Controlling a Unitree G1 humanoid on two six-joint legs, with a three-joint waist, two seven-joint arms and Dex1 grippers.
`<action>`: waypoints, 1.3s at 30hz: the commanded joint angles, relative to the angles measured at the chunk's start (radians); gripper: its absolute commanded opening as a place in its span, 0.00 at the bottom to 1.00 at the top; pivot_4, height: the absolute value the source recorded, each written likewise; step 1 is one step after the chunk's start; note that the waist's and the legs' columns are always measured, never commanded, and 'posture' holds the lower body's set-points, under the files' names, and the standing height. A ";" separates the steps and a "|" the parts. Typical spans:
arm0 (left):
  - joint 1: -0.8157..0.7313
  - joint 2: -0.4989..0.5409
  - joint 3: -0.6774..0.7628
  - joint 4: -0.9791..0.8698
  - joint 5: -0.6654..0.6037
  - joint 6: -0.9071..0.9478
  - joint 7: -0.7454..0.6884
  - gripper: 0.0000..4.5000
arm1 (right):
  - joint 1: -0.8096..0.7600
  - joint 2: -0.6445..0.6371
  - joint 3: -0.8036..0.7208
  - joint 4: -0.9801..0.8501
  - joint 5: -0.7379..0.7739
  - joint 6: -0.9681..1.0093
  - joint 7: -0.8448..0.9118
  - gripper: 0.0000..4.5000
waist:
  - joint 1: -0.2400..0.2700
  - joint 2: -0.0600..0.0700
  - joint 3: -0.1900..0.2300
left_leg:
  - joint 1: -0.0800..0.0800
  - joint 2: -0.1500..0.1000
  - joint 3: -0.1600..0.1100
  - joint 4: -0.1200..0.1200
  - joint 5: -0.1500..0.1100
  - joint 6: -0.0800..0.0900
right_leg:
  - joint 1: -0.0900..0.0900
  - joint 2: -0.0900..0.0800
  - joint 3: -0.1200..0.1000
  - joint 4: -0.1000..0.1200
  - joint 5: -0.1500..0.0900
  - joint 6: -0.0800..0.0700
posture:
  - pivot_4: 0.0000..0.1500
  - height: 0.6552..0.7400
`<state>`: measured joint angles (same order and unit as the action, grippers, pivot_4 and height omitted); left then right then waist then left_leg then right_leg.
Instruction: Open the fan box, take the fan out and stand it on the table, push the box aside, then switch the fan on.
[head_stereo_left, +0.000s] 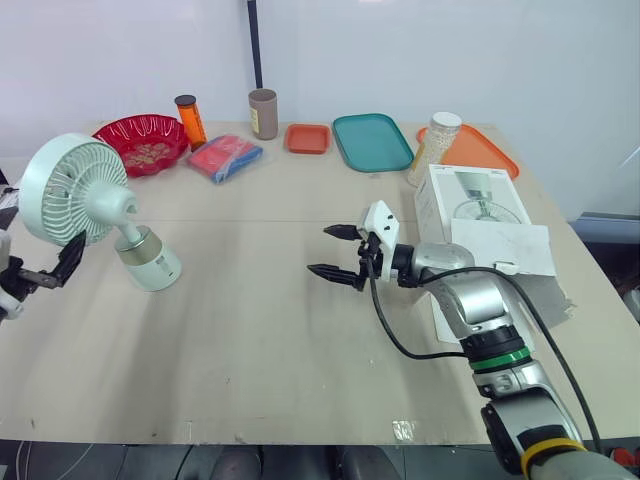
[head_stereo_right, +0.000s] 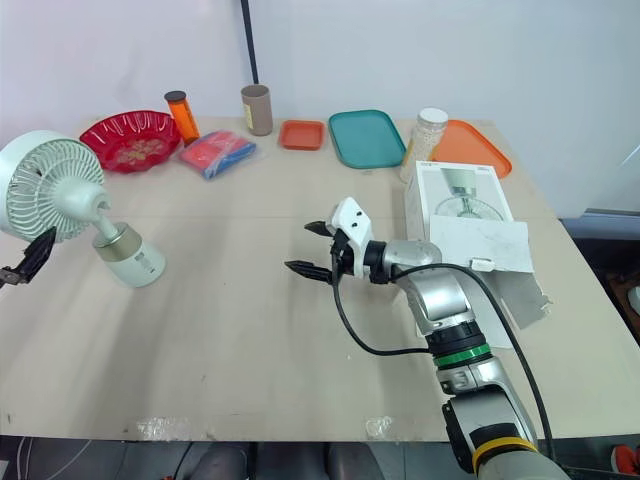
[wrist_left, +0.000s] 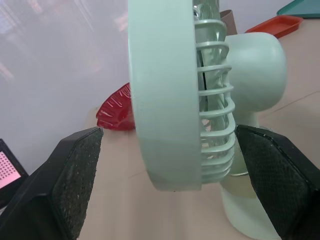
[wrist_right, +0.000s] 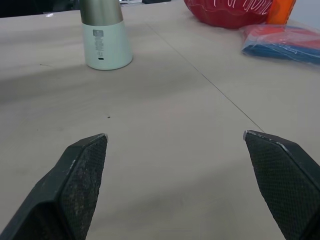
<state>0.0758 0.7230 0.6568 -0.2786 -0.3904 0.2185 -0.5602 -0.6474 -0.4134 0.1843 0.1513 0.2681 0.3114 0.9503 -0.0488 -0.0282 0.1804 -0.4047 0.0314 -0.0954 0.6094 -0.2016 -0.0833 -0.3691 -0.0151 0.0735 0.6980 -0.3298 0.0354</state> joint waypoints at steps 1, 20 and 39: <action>-0.026 0.025 0.005 0.013 0.012 -0.032 -0.009 1.00 | -0.001 -0.011 -0.031 -0.047 0.002 0.000 -0.011 0.99 | 0.000 0.000 0.000 | 0.000 0.000 0.000 0.000 0.000 0.000 | 0.000 0.000 0.000 0.000 0.000 0.000 | 1.00 1.00; -0.065 -0.022 0.007 -0.012 -0.091 0.059 0.012 0.44 | 0.014 -0.022 -0.024 -0.064 0.001 0.012 -0.026 1.00 | 0.000 0.000 0.000 | 0.000 0.000 0.000 0.000 0.000 0.000 | 0.000 0.000 0.000 0.000 0.000 0.000 | 1.00 1.00; -0.236 -0.035 -0.044 -0.205 -0.320 0.274 0.163 0.44 | -0.057 0.028 -0.031 -0.074 0.018 0.078 -0.082 1.00 | 0.001 -0.003 0.001 | -0.002 0.000 -0.002 0.001 0.000 -0.001 | -0.001 0.000 -0.002 0.000 0.000 0.000 | 1.00 1.00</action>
<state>-0.1031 0.6576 0.6192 -0.3800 -0.6850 0.5131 -0.4136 -0.6496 -0.4005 0.1842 0.1237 0.2694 0.3705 0.8889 -0.0482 -0.0317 0.1816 -0.4076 0.0313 -0.0977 0.6109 -0.2006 -0.0849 -0.3701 -0.0153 0.0715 0.6983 -0.3293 0.0352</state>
